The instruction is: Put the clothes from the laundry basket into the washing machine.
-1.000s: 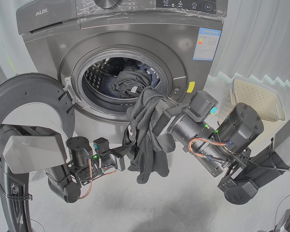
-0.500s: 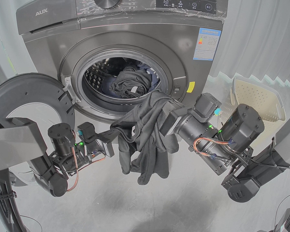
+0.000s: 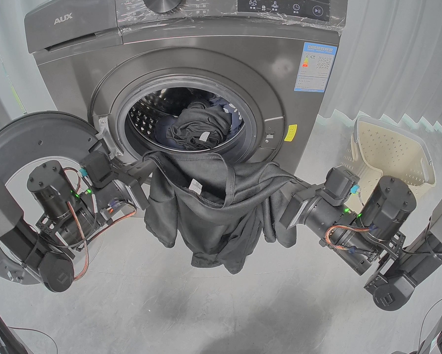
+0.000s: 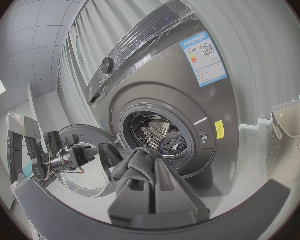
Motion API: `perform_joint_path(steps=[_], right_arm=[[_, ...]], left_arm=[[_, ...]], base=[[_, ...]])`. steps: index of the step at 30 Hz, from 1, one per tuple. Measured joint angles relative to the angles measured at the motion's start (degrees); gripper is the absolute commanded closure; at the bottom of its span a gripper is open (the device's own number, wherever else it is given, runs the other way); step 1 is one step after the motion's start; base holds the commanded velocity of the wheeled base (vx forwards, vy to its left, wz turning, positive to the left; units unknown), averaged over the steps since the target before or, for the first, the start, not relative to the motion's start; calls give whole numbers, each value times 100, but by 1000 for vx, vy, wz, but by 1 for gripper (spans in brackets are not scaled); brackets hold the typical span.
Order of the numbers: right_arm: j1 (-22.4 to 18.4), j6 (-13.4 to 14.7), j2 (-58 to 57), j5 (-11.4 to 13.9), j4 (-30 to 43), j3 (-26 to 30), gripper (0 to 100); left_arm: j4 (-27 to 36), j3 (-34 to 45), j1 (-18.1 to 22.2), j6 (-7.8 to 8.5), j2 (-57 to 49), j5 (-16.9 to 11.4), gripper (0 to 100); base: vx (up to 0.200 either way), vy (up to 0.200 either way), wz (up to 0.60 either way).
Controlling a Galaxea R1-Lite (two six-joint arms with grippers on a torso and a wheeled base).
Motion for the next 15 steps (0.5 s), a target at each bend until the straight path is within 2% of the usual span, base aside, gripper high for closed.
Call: perform_joint_path(steps=[7,15], right_arm=[[-18,5,-226,-9,-15,-83,100],[-84,33,-347,-55,-17,-408,100]], left_arm=[[0,94,-20,-200,-678,-21,100],[7,184,57,-255,-1207,-21,100]], base=[[0,0,0],[0,0,0]])
